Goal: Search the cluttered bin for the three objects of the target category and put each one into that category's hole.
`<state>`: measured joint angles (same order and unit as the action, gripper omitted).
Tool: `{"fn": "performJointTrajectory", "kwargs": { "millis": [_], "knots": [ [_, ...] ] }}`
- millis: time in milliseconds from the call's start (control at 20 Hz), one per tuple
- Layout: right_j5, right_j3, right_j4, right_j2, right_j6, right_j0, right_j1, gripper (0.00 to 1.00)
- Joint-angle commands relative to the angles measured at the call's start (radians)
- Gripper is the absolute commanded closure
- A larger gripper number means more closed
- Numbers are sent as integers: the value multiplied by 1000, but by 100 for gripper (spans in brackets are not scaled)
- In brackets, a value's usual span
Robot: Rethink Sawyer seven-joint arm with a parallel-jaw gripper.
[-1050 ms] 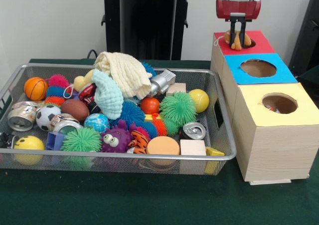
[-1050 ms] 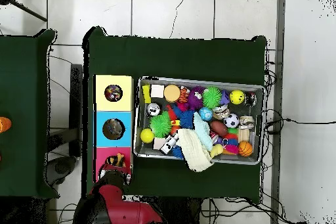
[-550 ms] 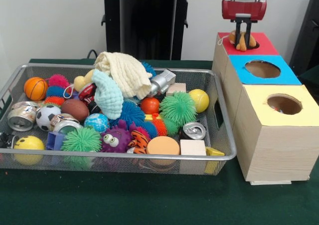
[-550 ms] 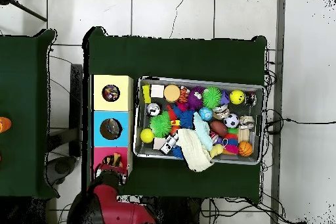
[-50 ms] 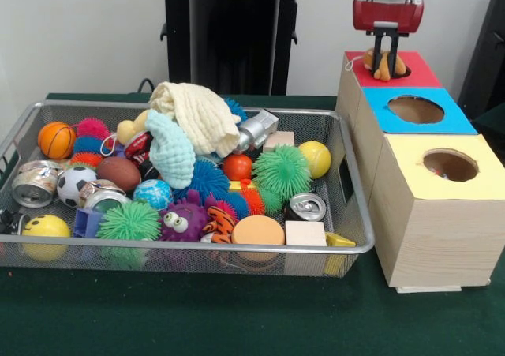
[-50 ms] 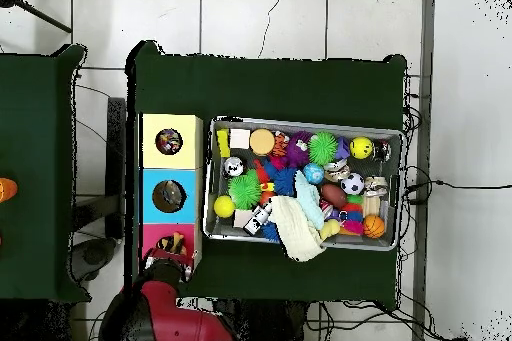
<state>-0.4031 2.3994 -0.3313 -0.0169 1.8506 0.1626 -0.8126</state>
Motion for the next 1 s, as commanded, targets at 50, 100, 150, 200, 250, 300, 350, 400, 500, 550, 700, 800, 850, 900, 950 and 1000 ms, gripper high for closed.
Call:
{"fn": "performJointTrajectory", "kwargs": {
  "millis": [50, 100, 150, 200, 250, 300, 350, 400, 500, 550, 700, 800, 850, 900, 950, 1000],
  "knots": [
    [102, 24, -58, -169, 352, 37, 304, 100],
    [82, 14, -52, -177, 359, 33, 323, 100],
    [59, 3, -41, -191, 372, 23, 344, 100],
    [36, -6, -33, -202, 386, 15, 365, 100],
    [19, -19, -36, -202, 391, 20, 383, 100],
    [-4, -35, -37, -201, 399, 24, 410, 100],
    [-33, -57, -36, -195, 403, 29, 441, 100],
    [-59, -76, -37, -187, 404, 36, 468, 100],
    [-111, -115, -39, -171, 406, 50, 524, 100],
    [-123, -123, -44, -168, 405, 53, 537, 100],
    [-135, -130, -68, -168, 401, 68, 547, 100],
    [-137, -131, -58, -189, 405, 51, 548, 100],
    [-138, -132, -49, -203, 410, 38, 549, 100],
    [-135, -133, -44, -219, 415, 25, 549, 100],
    [-139, -137, -24, -240, 429, 3, 556, 100],
    [-145, -144, -14, -250, 435, -7, 564, 100]
  ]
}}
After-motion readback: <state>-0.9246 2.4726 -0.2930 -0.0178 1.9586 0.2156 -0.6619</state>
